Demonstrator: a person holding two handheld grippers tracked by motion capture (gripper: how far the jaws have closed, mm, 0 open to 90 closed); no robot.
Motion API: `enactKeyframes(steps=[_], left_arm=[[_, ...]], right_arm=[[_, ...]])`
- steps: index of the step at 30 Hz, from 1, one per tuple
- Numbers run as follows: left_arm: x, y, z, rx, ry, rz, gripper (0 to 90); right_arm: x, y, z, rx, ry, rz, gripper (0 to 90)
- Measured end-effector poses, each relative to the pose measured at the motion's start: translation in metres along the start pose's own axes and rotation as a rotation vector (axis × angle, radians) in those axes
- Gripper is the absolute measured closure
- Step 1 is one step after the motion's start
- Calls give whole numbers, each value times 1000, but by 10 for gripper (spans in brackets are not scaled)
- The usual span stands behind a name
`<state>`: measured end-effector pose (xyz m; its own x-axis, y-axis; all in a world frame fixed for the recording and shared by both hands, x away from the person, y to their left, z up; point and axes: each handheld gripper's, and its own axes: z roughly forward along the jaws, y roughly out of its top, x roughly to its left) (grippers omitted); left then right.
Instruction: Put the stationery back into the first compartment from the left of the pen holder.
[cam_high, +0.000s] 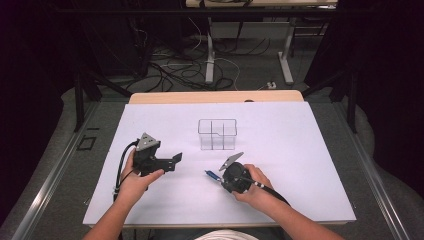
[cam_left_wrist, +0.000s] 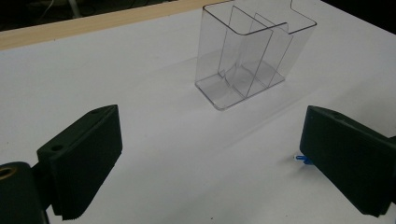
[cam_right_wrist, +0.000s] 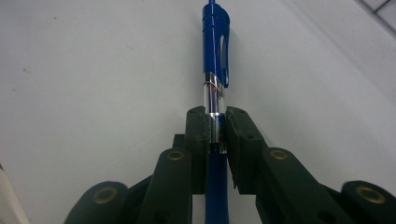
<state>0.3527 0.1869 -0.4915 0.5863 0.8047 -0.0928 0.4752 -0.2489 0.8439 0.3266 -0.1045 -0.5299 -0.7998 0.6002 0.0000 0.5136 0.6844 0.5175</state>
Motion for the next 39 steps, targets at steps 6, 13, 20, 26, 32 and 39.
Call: enactKeyframes(steps=[6,13,20,26,32,39], left_arm=[[0,0,0,2,1,2,57],[0,0,0,2,0,2,58],[0,0,0,1,0,1,59],[2,0,-1,-2,2,0,59],[3,0,-2,-10,3,-5,59],[3,0,-2,-7,4,-3,60]], right_arm=[[4,1,-5,-33,-38,-91,797],[9,4,-13,-61,-125,-210,796],[19,5,-18,-108,-228,-315,797],[25,6,-24,-148,-305,-427,796],[31,6,-29,-233,-390,-515,797],[36,8,-35,-274,-518,-702,797]])
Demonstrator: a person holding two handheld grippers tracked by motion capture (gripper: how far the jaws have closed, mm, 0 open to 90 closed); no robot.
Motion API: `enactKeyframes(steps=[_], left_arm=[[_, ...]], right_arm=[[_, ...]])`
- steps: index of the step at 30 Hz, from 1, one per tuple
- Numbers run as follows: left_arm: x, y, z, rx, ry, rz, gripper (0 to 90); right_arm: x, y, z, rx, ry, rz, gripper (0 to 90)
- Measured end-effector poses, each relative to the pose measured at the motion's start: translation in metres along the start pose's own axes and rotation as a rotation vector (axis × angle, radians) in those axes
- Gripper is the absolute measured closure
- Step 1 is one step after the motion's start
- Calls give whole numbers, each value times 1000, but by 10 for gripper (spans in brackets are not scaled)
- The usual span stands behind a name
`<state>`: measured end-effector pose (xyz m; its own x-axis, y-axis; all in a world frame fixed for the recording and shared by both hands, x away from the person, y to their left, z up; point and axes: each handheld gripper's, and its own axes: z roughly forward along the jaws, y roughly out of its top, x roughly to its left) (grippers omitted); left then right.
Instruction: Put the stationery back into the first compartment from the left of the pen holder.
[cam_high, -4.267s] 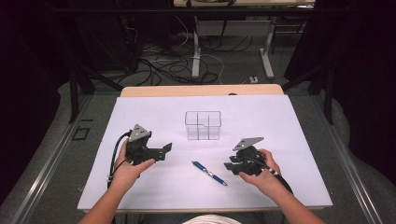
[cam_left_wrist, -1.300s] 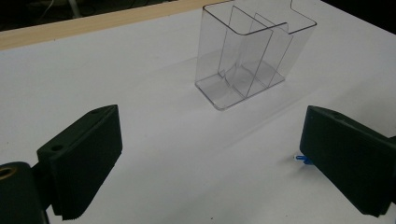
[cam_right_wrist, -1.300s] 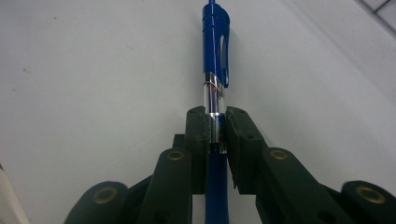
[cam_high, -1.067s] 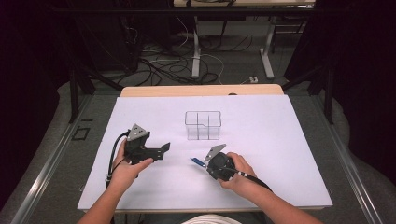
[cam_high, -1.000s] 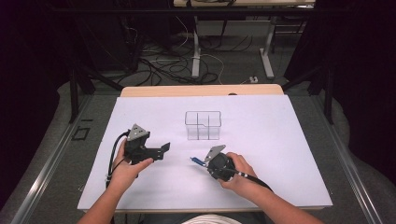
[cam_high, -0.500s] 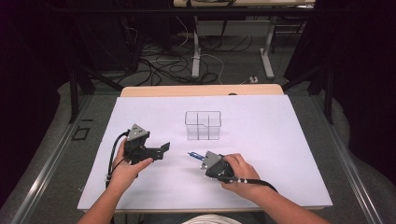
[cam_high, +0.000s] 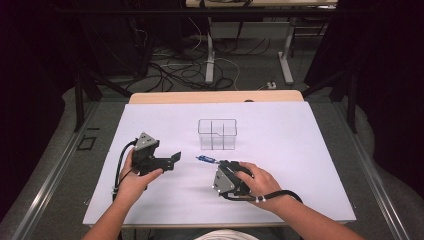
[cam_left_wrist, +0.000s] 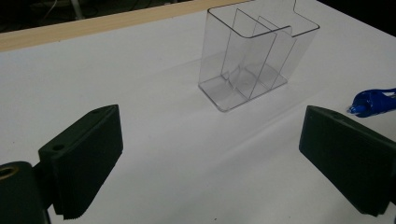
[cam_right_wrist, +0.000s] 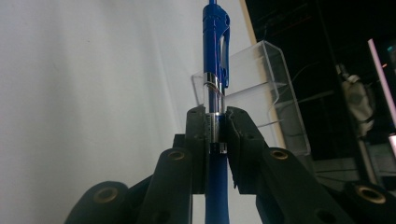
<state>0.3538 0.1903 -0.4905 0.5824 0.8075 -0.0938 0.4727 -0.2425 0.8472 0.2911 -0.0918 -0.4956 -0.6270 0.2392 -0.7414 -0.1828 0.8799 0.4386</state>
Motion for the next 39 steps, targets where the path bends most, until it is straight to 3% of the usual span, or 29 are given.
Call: enactKeyframes(steps=[8,9,10,11,13,14,15,16,17,18,21,22,23,25,31,34,39], left_arm=[[1,0,0,0,5,-5,62],[1,0,0,0,5,-5,63],[1,0,0,0,5,-5,64],[1,0,0,1,5,-5,64],[1,0,0,0,5,-5,65],[1,0,-1,-1,5,-4,65],[1,0,-1,-1,5,-3,65],[1,0,-1,-1,5,-3,66],[1,0,-1,-1,4,-1,66],[1,0,-1,-2,4,1,66],[0,1,-1,-2,1,5,71],[0,1,-1,-1,-2,5,71],[0,1,-1,1,-4,10,75],[-1,2,-1,-2,-6,22,79],[-5,7,-4,-16,-14,62,118],[-9,12,-8,-32,-41,99,160],[-23,19,-11,-28,-84,211,210]], right_arm=[[2,7,-2,-6,-119,-286,797],[1,8,-2,-12,-140,-362,797],[1,10,-4,9,-141,-405,797],[1,10,-4,9,-141,-405,797],[2,10,-3,16,-176,-523,797],[2,10,-3,16,-176,-523,797],[1,11,-4,24,-173,-566,796],[1,11,-4,33,-179,-640,797],[0,11,-4,28,-181,-671,797],[0,11,-4,28,-181,-671,797],[-4,11,-7,31,-176,-771,797],[-4,11,-7,31,-176,-771,797],[-7,11,-8,28,-184,-812,797],[-9,12,-8,20,-183,-834,797],[-13,12,-10,27,-178,-848,796],[-14,12,-9,30,-172,-849,796],[-13,12,-7,34,-163,-846,797]])
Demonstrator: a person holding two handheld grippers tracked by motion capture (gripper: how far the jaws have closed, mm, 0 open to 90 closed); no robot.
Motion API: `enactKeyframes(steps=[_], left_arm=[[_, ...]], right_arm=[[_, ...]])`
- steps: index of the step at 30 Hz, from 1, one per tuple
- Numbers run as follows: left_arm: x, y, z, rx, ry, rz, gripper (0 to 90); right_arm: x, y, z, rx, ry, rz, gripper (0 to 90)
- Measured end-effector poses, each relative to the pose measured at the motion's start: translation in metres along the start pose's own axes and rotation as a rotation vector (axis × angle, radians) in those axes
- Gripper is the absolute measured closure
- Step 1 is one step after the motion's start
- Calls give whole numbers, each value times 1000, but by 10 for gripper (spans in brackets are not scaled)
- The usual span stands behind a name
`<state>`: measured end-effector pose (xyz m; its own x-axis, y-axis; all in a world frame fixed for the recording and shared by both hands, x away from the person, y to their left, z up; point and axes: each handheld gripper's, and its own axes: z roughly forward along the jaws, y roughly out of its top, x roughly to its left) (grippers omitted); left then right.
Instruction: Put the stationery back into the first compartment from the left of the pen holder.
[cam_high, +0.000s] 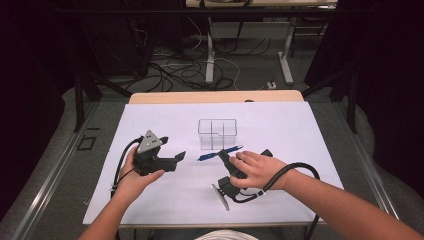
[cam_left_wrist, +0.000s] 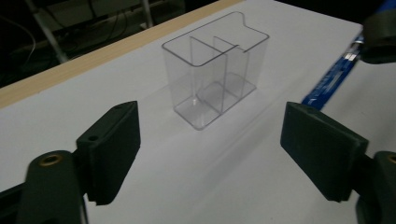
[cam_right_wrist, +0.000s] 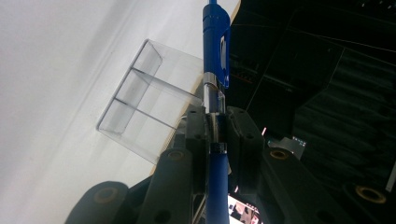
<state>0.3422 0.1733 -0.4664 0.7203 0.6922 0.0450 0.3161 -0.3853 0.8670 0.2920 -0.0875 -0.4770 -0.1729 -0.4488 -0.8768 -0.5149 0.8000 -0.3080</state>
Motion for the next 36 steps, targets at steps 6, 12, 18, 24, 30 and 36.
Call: enactKeyframes(steps=[6,12,18,24,30,36], left_arm=[[-19,6,7,35,-37,120,288],[-30,11,14,54,-68,198,334],[-37,19,19,77,-79,252,344],[-46,25,27,113,-104,269,361],[-54,32,35,170,-114,323,393],[-62,39,43,198,-126,368,422]], right_arm=[[0,1,1,-4,6,3,797],[0,2,1,-8,12,6,796],[0,3,1,-8,10,-10,797],[0,3,1,-11,11,-14,796],[1,4,0,-7,13,-2,796],[1,5,0,-9,7,-1,797]])
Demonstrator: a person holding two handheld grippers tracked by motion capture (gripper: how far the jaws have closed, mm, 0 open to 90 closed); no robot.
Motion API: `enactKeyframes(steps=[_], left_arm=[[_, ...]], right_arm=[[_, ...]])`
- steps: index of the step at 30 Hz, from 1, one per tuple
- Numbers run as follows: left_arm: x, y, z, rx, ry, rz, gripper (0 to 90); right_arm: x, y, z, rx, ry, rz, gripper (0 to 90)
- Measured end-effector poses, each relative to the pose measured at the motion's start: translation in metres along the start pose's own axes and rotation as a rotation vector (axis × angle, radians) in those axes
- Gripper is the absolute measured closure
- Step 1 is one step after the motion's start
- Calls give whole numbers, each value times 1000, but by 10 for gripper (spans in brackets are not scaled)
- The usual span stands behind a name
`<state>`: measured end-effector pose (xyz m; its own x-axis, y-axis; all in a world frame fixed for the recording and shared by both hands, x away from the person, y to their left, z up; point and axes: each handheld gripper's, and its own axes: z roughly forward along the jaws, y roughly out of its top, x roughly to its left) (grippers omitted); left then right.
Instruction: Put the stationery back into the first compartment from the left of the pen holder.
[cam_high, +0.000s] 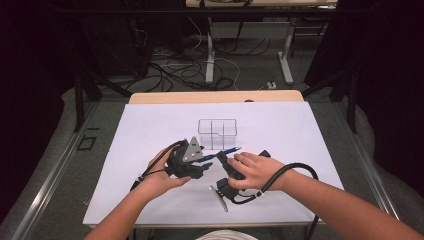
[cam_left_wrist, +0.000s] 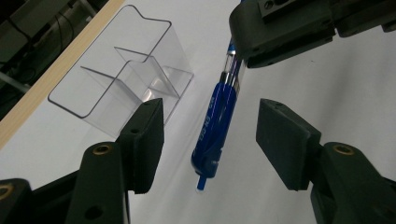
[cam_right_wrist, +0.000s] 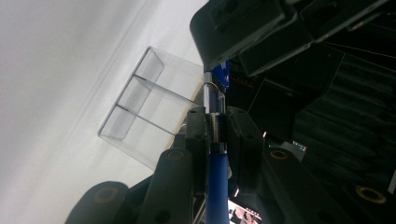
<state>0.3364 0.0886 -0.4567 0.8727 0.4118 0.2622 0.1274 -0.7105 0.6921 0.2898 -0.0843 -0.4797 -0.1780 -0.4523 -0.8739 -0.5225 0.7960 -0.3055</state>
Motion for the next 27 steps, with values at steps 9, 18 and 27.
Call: enactKeyframes(steps=[9,18,27], left_arm=[[-1,11,10,36,-5,33,495],[-4,19,16,91,-14,80,582],[-8,23,18,124,-13,120,713]], right_arm=[[-1,1,-1,-5,-6,-8,796],[-1,1,0,-8,-6,-10,797],[0,3,0,-7,0,-32,796]])
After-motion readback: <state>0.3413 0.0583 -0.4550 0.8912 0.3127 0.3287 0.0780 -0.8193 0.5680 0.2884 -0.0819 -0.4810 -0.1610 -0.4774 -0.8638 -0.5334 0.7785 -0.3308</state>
